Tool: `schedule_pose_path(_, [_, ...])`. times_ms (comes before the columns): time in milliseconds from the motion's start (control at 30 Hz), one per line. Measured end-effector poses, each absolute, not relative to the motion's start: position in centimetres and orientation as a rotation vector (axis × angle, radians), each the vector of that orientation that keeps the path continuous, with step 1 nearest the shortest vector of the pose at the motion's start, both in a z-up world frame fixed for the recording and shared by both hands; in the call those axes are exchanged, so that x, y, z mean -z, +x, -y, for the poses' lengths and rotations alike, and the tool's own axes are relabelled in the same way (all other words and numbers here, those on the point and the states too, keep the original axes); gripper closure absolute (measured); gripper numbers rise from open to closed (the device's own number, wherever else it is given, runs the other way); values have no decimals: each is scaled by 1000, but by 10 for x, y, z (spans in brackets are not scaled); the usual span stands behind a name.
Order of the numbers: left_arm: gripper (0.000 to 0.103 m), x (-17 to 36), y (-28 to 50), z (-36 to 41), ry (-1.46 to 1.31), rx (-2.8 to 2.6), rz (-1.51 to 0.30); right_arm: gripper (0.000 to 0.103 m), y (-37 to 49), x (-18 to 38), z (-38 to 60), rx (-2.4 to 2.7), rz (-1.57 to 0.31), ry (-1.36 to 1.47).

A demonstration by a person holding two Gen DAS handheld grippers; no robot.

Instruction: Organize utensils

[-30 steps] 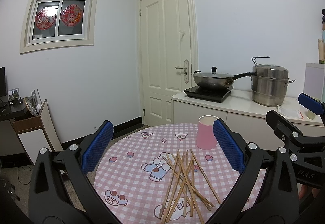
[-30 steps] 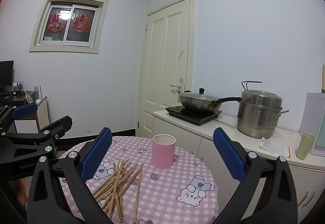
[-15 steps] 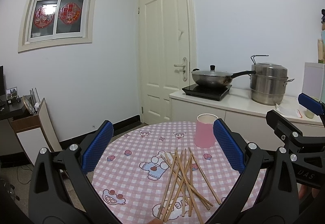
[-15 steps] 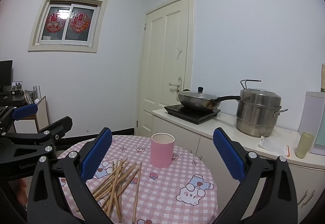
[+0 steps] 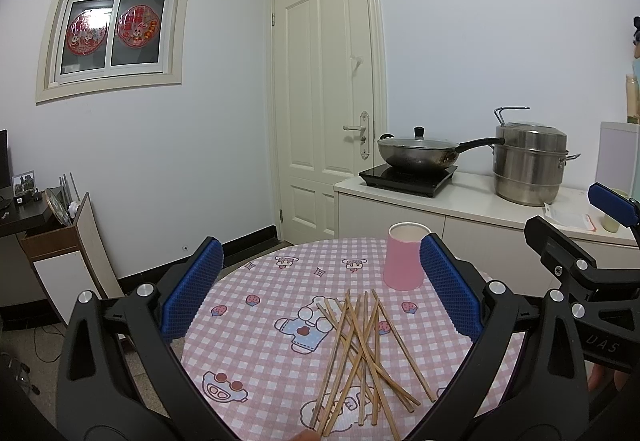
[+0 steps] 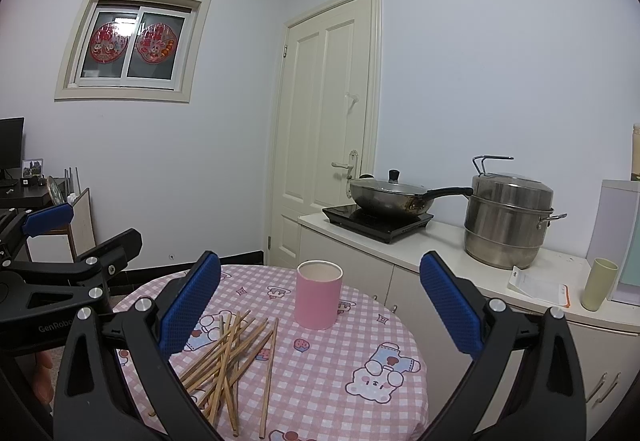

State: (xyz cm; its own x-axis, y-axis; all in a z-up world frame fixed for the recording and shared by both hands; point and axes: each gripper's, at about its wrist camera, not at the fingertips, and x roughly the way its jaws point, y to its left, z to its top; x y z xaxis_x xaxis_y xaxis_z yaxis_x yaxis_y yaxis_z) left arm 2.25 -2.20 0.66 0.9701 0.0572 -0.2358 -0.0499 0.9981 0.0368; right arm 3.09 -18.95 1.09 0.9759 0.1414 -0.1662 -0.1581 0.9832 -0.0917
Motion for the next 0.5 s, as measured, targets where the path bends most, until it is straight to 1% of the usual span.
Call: schedule_pose_path(500, [6,-6,23,21,31,-56,-239,7,31,-10,189,-152,-161,-106])
